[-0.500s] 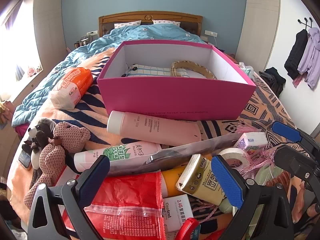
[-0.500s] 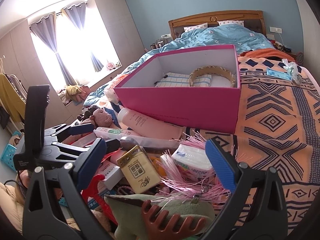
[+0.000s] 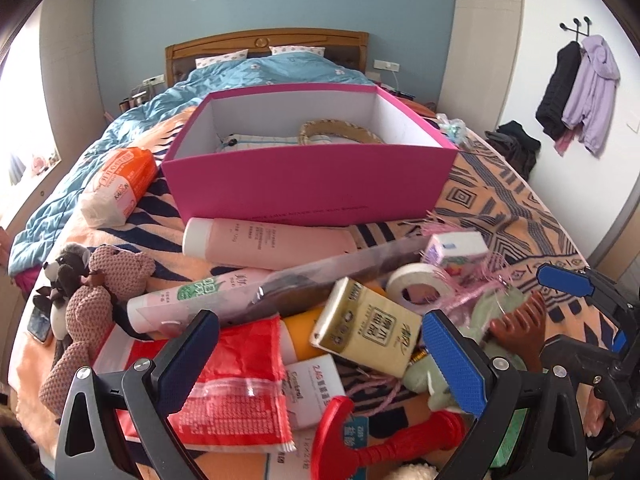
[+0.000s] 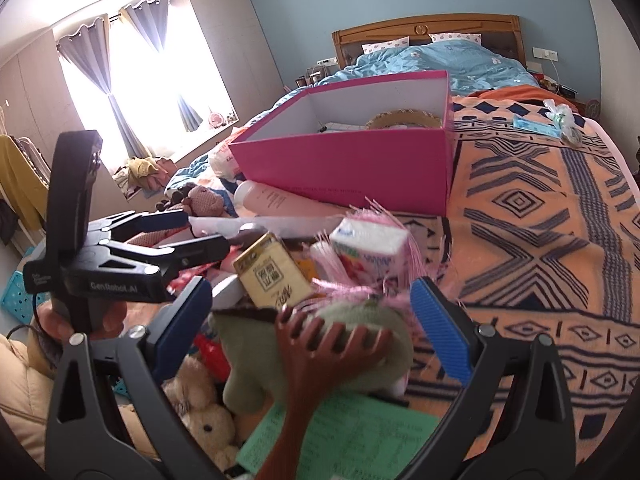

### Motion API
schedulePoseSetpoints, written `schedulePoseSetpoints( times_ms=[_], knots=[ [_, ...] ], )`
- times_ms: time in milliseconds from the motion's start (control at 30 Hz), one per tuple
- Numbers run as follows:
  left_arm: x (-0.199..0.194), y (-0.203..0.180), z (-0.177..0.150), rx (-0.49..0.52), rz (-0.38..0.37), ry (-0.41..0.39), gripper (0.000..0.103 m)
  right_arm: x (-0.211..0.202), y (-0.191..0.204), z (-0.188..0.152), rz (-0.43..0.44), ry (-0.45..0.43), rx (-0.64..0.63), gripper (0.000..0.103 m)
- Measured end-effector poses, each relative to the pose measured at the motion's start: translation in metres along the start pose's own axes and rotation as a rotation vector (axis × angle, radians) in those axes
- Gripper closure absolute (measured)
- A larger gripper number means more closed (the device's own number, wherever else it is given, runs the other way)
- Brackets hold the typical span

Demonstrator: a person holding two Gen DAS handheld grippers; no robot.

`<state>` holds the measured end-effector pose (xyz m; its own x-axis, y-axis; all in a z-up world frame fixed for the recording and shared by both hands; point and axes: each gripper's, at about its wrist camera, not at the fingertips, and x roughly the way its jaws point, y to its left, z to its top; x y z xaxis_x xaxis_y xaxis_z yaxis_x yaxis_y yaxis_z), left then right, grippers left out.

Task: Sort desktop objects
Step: 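Grasp the brown wooden massager with the right gripper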

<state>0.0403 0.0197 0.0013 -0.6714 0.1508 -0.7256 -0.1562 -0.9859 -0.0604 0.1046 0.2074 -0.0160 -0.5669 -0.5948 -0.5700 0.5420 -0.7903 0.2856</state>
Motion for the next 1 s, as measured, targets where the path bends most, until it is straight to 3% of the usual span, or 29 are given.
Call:
schedulePoseSetpoints(
  times_ms=[233, 333, 467, 567, 700, 1000],
  knots=[
    [-0.011, -0.013, -0.011, 0.039, -0.021, -0.019, 0.000, -0.014, 0.007, -0.027, -0.024, 0.022, 0.005, 0.005],
    [-0.013, -0.017, -0.013, 0.045, -0.022, -0.023, 0.000, -0.013, 0.007, -0.036, 0.000, 0.046, 0.022, 0.017],
    [-0.016, -0.024, -0.014, 0.062, -0.016, -0.031, 0.000, -0.008, 0.010, -0.043, 0.021, 0.070, 0.025, 0.044],
    [-0.016, -0.026, -0.016, 0.069, -0.013, -0.028, 0.000, -0.005, 0.007, -0.044, 0.016, 0.079, 0.041, 0.054],
    [-0.016, -0.029, -0.017, 0.073, -0.019, -0.023, 0.000, -0.005, 0.000, -0.043, 0.010, 0.084, 0.068, 0.077],
    [-0.023, -0.045, -0.013, 0.124, -0.098, -0.035, 0.000, -0.021, -0.008, -0.039, 0.067, 0.030, 0.100, 0.081]
  ],
)
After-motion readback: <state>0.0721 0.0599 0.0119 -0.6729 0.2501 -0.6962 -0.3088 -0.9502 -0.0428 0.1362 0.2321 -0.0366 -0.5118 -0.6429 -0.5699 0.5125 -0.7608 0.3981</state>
